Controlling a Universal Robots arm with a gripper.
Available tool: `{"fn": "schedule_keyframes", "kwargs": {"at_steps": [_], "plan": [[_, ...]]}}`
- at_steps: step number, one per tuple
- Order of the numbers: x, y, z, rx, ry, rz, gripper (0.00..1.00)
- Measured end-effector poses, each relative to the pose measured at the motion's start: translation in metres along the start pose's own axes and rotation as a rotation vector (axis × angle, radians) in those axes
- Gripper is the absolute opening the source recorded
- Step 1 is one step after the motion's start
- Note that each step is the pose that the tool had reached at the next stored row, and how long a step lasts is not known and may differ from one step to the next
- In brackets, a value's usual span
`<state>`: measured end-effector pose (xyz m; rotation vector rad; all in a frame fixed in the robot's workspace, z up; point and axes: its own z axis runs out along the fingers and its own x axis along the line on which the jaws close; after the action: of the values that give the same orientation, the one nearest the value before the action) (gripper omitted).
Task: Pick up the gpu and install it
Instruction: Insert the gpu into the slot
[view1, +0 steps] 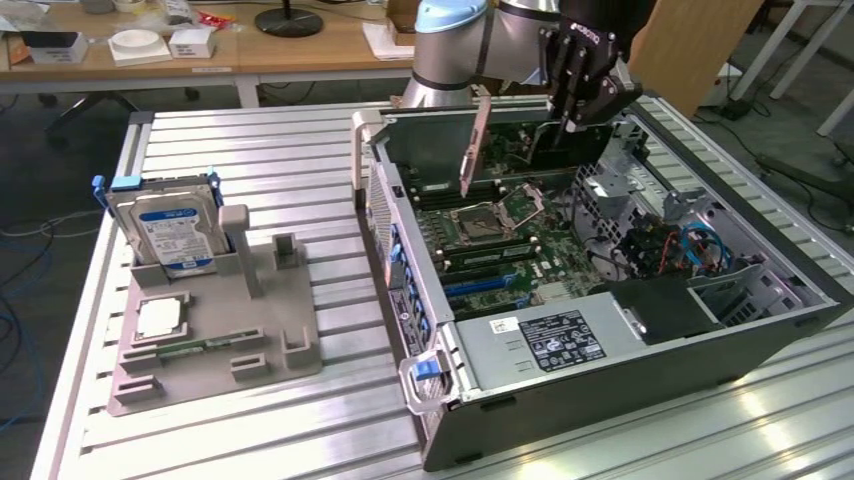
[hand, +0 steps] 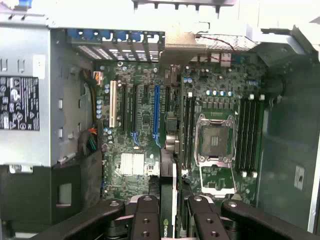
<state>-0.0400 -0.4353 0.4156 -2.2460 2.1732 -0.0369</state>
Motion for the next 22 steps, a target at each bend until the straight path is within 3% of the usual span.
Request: {"fn": "schedule_keyframes", "kwargs": {"at_steps": [15, 22], "plan": [[0.0, 0.0011, 0.0003, 0.0, 0.0, 0.0, 0.26], [-0.0004, 0.0051, 0.0069, 0.0, -0.0001, -0.001, 0.26]]}}
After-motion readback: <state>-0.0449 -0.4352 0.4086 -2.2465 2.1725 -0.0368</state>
